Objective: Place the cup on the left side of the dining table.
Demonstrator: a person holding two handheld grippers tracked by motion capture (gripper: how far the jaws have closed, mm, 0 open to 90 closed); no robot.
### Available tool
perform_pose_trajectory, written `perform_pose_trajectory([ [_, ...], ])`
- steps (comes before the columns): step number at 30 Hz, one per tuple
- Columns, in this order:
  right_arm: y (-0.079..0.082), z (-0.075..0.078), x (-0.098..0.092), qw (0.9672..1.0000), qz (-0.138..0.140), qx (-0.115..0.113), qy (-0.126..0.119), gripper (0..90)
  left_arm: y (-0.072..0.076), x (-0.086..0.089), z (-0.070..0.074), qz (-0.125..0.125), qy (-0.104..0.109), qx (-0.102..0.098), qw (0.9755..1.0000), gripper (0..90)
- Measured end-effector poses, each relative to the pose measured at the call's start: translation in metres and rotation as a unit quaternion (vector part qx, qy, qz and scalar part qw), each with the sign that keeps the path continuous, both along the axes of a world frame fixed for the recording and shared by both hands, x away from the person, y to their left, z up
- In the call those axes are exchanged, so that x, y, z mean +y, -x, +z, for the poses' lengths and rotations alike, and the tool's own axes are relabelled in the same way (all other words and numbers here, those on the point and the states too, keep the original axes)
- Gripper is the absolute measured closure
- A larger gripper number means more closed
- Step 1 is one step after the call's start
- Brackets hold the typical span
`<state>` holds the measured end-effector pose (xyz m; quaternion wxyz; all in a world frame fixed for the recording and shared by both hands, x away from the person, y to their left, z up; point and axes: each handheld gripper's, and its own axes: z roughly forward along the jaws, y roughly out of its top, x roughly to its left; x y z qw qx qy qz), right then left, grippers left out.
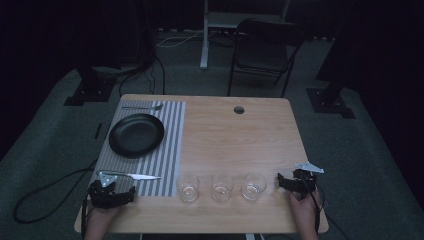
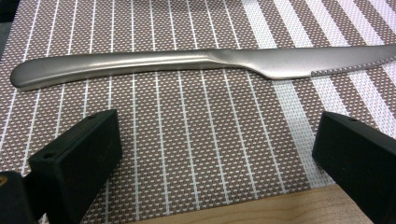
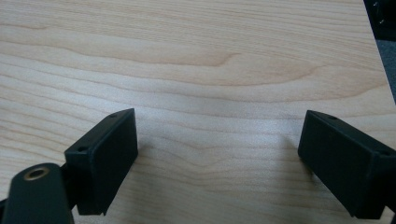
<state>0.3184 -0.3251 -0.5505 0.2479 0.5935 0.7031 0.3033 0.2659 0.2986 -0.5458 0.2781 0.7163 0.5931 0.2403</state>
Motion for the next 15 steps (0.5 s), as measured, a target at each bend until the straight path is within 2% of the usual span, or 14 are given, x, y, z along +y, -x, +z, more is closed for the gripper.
perform_pose_trajectory([
  [10, 0.0003, 0.0000, 0.0001, 1.0000, -0.001, 0.000, 0.000, 11.7, -0.0007, 0.0001, 0.0006, -0.001, -0.001, 0.004, 1.0000, 1.8],
  [15, 0.0003, 0.0000, 0.0000, 1.0000, 0.000, 0.000, 0.000, 11.7, 0.0006, 0.0003, -0.0006, -0.002, 0.000, -0.004, 1.0000, 1.9],
])
